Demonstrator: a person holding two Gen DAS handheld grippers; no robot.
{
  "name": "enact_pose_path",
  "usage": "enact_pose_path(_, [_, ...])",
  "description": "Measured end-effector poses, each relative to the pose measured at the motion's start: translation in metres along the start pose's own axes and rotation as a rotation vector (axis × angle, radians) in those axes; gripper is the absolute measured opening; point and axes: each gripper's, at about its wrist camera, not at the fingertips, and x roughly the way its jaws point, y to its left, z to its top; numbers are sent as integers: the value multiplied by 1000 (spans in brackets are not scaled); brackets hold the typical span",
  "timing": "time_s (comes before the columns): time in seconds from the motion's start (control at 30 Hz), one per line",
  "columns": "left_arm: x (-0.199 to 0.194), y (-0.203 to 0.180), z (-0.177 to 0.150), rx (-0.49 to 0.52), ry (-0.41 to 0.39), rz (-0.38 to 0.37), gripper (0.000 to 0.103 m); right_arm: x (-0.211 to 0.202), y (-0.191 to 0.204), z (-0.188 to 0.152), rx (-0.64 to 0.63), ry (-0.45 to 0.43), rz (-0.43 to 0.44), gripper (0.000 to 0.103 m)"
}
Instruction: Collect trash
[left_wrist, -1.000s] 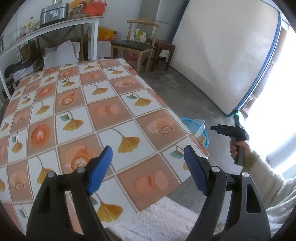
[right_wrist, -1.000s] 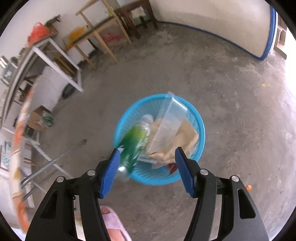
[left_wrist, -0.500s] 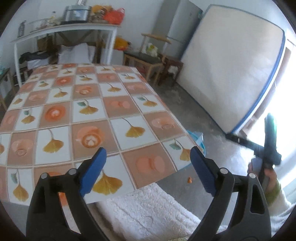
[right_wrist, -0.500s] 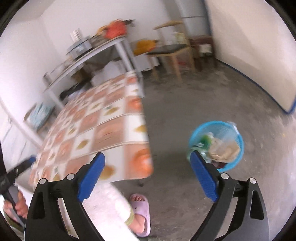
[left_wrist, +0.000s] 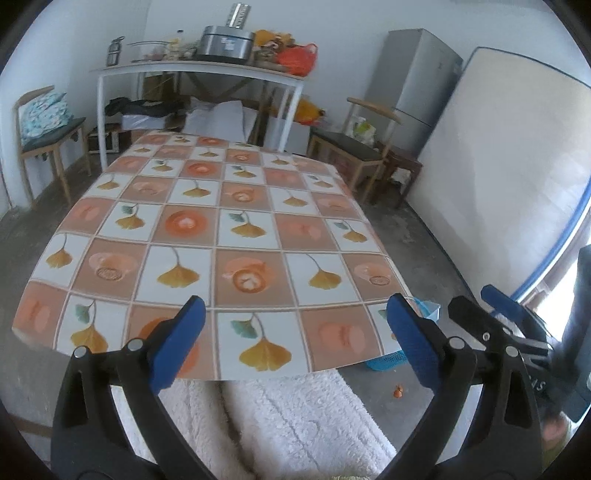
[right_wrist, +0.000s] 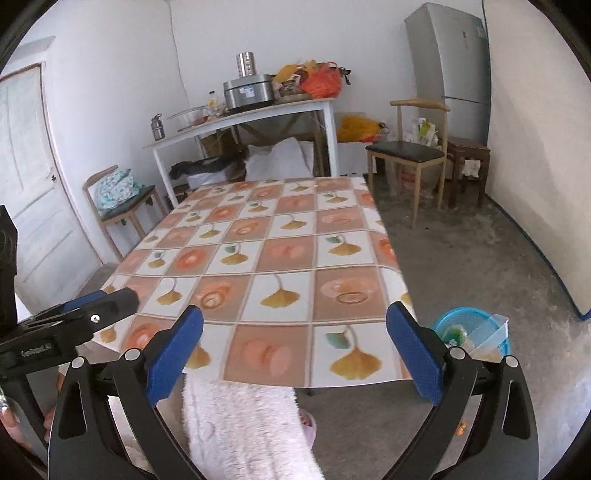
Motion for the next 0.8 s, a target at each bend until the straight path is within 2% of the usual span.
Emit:
enact_pose_path(0.27, [-2,3,0,-18,-13,27,95,-4,0,4,25,-10,-18,97])
enact_pose_path(0.5, [12,-10,-10,15,40,94,95,5,-4,-11,52,40,-113,97])
enact_pose_path(0.67, [15,-26,-11,62,40,180,95,-14,-14,-19,63,-70,-239,97])
enact_pose_path(0.8, [10,-34,-7,74,0,224,95,-22,-19,-19,59,-93,-284,97])
